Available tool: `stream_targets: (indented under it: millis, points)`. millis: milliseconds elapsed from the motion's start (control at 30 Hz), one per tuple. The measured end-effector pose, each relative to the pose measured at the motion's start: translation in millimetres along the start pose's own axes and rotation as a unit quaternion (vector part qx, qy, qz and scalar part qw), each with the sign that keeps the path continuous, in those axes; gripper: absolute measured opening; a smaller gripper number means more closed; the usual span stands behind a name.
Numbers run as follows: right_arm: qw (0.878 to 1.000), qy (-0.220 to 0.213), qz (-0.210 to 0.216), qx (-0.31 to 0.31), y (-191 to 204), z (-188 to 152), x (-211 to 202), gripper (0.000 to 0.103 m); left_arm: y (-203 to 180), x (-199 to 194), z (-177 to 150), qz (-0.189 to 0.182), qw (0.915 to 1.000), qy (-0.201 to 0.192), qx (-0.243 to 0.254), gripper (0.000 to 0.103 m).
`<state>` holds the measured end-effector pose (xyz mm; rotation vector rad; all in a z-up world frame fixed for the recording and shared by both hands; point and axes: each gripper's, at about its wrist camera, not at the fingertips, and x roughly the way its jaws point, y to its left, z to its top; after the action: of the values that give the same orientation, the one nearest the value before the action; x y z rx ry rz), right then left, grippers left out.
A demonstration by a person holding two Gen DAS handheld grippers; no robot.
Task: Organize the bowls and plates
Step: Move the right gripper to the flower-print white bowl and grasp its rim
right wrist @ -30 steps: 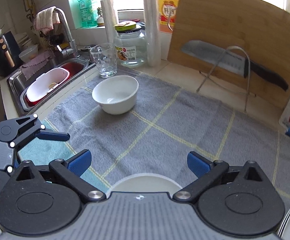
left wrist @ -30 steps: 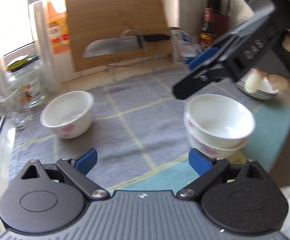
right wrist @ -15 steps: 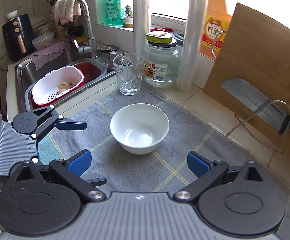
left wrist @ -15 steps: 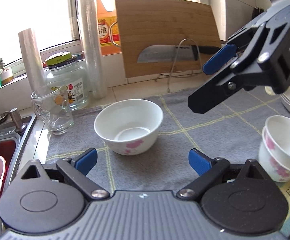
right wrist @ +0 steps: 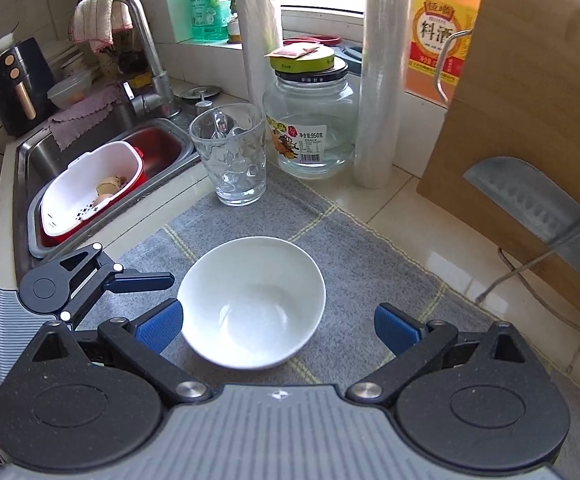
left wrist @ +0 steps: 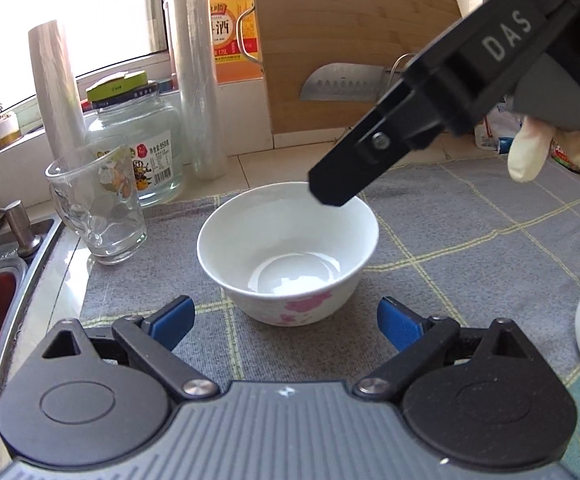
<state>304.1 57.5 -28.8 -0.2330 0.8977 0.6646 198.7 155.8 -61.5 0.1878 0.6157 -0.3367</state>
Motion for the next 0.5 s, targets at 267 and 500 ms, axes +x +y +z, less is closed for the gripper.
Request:
stream_targets:
  millis: [267, 500]
  points:
    - [0.999, 0.023, 0.03, 0.014, -12, 11, 36, 0.089, 2, 9, 5, -0.011, 0.9999, -0.003, -0.008, 0.097]
    - [0.998, 0.035, 0.044, 0.027, -17, 12, 49, 0.079, 0, 13, 8, -0.014, 0.9998, -0.009, -0.004, 0.093]
